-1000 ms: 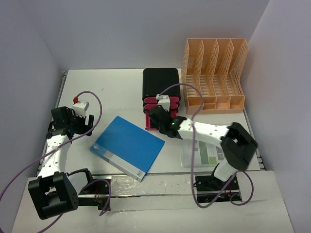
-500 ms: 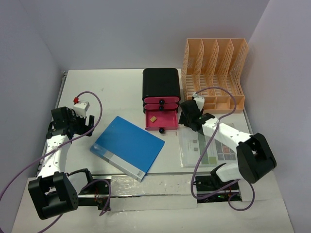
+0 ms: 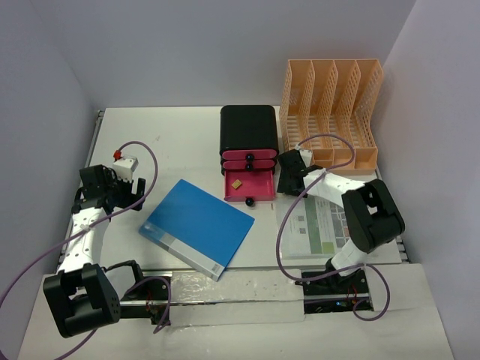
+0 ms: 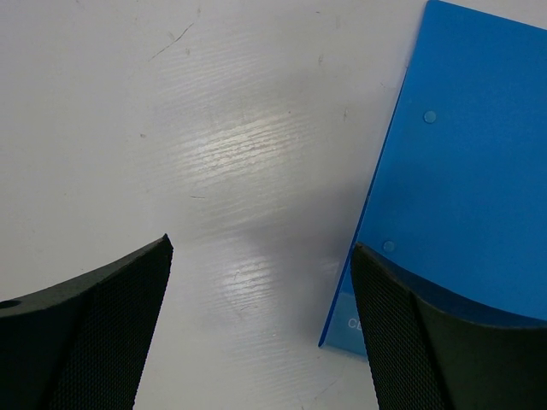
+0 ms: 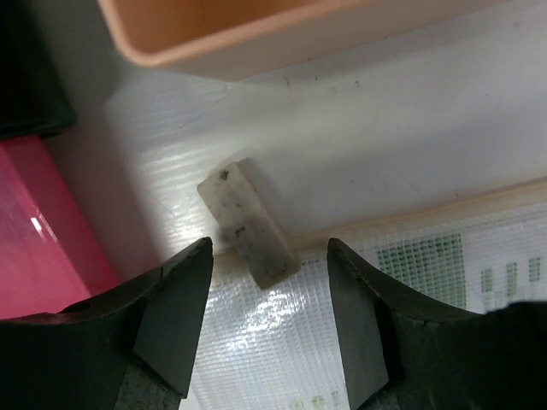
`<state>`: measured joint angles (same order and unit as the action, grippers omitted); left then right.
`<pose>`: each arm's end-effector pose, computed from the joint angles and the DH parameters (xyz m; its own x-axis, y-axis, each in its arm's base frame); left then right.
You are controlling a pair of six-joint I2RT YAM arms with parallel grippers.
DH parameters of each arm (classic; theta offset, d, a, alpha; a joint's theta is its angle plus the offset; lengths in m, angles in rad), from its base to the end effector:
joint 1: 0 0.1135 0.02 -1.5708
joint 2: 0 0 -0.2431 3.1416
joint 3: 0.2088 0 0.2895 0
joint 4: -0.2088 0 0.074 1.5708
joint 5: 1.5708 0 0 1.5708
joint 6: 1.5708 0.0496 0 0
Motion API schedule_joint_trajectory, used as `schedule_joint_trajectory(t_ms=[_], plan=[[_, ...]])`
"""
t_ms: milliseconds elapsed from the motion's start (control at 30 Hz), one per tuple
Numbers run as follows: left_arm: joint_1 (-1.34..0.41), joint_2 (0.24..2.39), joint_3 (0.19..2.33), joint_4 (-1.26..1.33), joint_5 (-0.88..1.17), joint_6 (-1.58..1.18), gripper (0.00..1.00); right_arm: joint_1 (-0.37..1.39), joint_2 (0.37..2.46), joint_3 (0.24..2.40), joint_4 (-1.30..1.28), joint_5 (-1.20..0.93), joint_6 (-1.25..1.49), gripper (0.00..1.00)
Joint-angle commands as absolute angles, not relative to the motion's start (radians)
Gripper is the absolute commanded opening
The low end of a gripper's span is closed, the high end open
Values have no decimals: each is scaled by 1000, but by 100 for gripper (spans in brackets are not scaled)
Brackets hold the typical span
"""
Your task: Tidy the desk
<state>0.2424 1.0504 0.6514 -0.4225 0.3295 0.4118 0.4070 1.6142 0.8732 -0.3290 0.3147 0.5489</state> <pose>0.2619 0.0482 0.1811 -0.6566 0.2278 -0.7190 0.2724 0.9606 0.0555 0.3166 0.1198 0.1032 -0.8124 0.1901 -0.5513 0.2156 0.9763 0.0189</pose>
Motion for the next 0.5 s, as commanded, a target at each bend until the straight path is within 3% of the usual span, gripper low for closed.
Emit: schedule_joint_trajectory(t_ms=[0,133,300,467], plan=[[250,1051,655,-393,331,414,91,391,1647,927,-316,264,508,58],[250,1051,655,-392,330,415,91,390,1644,911,-303,260,515,36],[249,1054,655,-394,334,414,91,391,1593,871,-295,266,509,16],[250,1057,656,-393,335,414,91,393,1481,840,-322,299,517,7]])
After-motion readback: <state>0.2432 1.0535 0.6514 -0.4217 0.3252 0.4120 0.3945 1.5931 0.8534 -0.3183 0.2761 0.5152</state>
